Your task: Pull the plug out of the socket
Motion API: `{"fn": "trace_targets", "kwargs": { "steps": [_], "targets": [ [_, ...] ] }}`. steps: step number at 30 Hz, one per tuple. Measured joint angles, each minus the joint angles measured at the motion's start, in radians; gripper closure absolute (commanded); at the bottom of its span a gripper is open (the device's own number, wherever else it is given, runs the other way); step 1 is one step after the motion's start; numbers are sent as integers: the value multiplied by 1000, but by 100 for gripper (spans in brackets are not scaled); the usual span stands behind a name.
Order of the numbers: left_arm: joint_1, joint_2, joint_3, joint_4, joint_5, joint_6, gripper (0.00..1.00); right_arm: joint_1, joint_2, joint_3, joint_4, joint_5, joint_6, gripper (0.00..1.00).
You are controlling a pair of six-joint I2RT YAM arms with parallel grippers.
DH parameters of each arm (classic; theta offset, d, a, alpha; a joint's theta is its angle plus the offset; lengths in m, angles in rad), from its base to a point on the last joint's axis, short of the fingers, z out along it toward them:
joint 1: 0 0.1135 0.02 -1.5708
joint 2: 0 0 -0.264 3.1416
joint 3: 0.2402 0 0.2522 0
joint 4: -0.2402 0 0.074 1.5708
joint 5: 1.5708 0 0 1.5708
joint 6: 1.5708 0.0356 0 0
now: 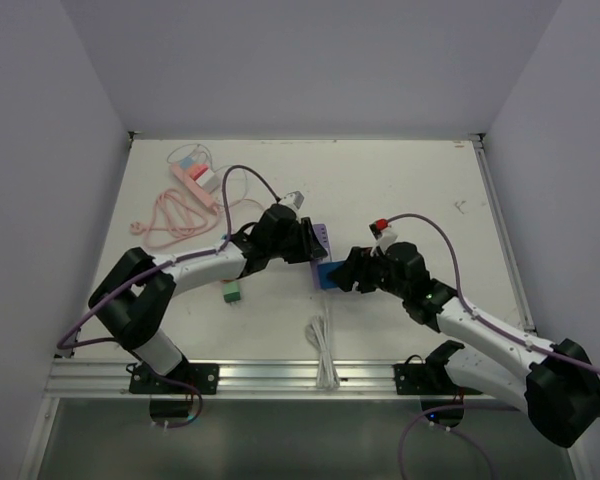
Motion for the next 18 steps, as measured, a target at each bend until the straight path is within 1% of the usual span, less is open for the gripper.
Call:
{"fn": "trace_targets", "kwargs": {
  "steps": [6, 18],
  "targets": [
    [-7, -37, -25, 30, -16, 63, 100, 1, -33, -22, 23, -14, 12, 100],
    [-42, -117, -34, 48, -90, 192, 100, 8, -128, -24, -10, -8, -1, 100]
  ]
}}
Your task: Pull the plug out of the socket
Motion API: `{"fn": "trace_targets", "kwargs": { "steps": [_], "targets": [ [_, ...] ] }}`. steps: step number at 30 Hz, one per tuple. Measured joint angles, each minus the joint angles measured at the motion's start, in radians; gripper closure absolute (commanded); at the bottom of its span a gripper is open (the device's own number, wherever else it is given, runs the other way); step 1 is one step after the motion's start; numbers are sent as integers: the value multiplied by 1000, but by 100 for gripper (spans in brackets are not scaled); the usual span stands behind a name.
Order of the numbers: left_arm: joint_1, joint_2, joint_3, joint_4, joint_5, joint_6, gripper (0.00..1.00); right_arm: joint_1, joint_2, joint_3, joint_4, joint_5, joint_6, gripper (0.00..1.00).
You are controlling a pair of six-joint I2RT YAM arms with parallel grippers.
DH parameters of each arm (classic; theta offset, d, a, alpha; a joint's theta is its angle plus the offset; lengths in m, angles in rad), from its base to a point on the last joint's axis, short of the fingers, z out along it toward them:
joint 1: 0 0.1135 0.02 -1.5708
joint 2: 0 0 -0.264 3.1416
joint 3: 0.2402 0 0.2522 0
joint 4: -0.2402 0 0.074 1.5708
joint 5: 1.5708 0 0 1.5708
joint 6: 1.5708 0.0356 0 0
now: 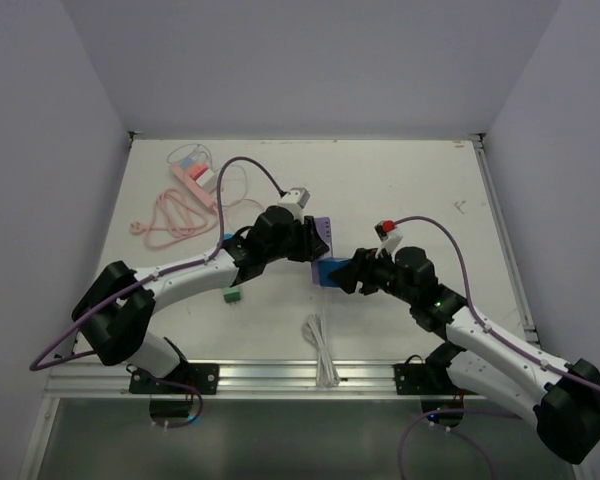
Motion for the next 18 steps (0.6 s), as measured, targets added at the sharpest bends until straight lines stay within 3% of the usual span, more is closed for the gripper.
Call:
{"fn": "trace_targets", "kwargs": {
  "steps": [18],
  "targets": [
    [-33, -73, 84, -70, -91, 103, 100, 5, -47, 146, -168, 20, -87, 100]
  ]
}}
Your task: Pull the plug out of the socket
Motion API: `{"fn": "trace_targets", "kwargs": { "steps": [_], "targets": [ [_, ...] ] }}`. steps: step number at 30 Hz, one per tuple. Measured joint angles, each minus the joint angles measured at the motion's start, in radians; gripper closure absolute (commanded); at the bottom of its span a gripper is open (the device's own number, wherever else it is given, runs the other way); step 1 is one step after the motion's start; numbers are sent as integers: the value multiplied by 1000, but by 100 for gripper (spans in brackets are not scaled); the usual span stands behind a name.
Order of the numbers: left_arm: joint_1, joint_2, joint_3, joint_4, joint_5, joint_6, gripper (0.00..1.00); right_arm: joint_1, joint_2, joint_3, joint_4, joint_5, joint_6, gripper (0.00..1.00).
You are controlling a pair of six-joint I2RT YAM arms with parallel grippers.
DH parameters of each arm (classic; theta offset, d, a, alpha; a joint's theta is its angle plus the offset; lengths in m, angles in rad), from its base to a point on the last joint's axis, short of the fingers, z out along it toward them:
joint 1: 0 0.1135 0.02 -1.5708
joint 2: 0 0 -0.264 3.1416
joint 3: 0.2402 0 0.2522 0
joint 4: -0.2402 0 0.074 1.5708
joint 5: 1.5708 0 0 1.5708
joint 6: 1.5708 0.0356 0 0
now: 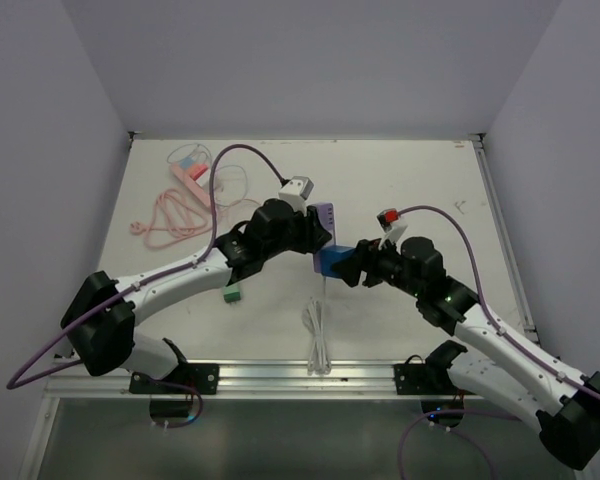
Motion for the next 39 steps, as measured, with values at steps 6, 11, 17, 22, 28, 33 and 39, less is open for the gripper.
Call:
{"fn": "trace_targets", "kwargs": {
  "steps": [6, 11, 17, 22, 28, 33, 39],
  "targets": [
    [-12, -20, 0, 0, -13, 18, 100, 1, -34, 7, -31, 0, -19, 100],
    [-12, -29, 5, 0, -13, 24, 100, 1, -43, 24, -52, 2, -27, 100],
    [-12, -33, 5, 16, -3, 24, 100, 1, -49, 61, -106, 8, -45, 100],
    [-10, -33, 5, 28, 4, 25, 100, 1, -52, 86, -143, 18, -63, 100],
    [11, -33, 5, 40, 34, 34, 100, 1, -61, 96, -154, 25, -72, 100],
    [157, -14, -16, -35, -180, 176, 100, -6, -115, 145, -286, 26, -90, 100],
    [288, 14, -61, -103, -401, 278, 100, -7, -135, 240, -356, 25, -109, 100]
  ]
}}
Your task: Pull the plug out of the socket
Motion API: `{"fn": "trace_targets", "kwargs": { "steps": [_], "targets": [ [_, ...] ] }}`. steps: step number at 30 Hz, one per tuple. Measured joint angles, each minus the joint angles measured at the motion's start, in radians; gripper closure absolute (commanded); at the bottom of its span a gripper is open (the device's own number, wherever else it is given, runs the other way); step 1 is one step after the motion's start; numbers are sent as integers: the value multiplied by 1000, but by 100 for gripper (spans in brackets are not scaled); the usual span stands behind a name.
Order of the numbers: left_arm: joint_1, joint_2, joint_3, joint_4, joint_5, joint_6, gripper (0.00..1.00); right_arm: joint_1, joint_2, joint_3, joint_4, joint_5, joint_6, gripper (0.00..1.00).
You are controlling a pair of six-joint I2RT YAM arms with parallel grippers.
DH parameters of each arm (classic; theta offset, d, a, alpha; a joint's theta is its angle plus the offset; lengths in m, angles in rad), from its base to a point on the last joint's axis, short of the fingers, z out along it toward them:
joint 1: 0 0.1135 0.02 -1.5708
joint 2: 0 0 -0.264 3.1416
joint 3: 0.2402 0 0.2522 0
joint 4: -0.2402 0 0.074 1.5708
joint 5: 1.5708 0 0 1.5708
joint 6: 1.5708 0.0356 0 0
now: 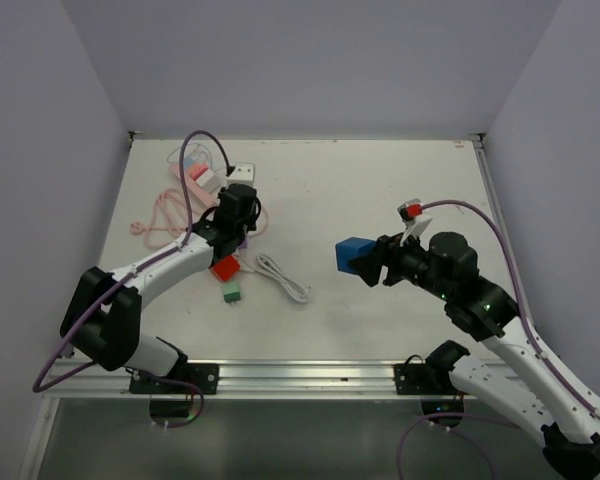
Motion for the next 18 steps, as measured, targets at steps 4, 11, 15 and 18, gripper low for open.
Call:
{"fn": "trace_targets", "kwargs": {
  "steps": [4, 11, 15, 18],
  "targets": [
    [-23, -24, 0, -8, 25, 5, 100, 0, 21, 5, -4, -6, -3, 100],
    [-23, -80, 25, -4, 217, -20, 100, 0, 101, -26, 2, -7, 3, 100],
    [-35, -63, 40, 8, 383, -65, 100, 0, 106, -27, 2, 19, 2, 100],
    [-85, -1, 63, 41, 474, -93, 100, 0, 98, -27, 0, 49, -5, 100]
  ]
}}
